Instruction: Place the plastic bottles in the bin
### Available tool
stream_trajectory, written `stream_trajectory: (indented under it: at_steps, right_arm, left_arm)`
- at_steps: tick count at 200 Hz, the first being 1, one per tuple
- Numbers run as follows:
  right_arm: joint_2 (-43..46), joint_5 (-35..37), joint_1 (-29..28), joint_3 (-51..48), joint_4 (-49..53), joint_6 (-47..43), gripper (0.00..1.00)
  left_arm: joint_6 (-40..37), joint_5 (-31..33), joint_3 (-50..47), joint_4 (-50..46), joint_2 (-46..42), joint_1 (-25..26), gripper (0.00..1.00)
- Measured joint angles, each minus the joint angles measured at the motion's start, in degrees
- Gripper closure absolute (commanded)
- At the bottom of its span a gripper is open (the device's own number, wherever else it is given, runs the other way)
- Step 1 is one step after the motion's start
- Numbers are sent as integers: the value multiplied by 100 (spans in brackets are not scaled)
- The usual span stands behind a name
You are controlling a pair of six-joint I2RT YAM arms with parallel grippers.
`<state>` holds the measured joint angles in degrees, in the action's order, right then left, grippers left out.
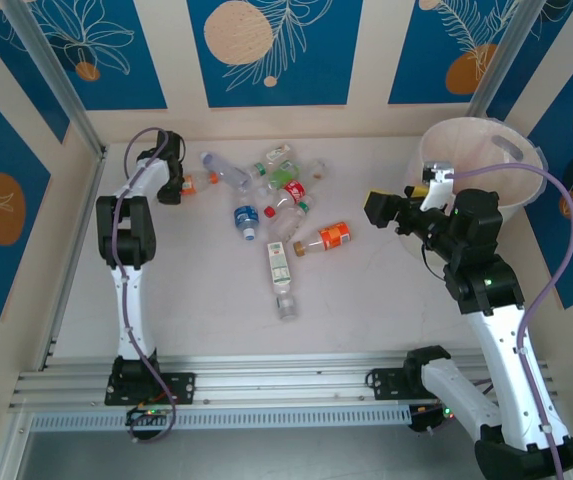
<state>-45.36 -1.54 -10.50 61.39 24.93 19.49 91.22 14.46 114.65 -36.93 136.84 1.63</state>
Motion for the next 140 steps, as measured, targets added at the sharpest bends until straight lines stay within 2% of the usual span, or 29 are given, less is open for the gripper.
stream_trajectory:
  at_steps: [23,66,85,140]
  right_arm:
    - [17,15,0,0,-2,2,0]
    - [15,485,0,-20,-28,267,0]
    - [4,579,7,-120,-85,417,0]
    - [-308,-350,-20,-525,-603,455,1]
  left_arm:
    - [-313,39,-505,535,-238,0,60]
    - [-1360,125,-2741,2205,-1508,-4,64]
    - [-1849,44,-3445,2778,-2059,-4,66]
    - [-3178,-761,-4717,3818,-3652,2,67]
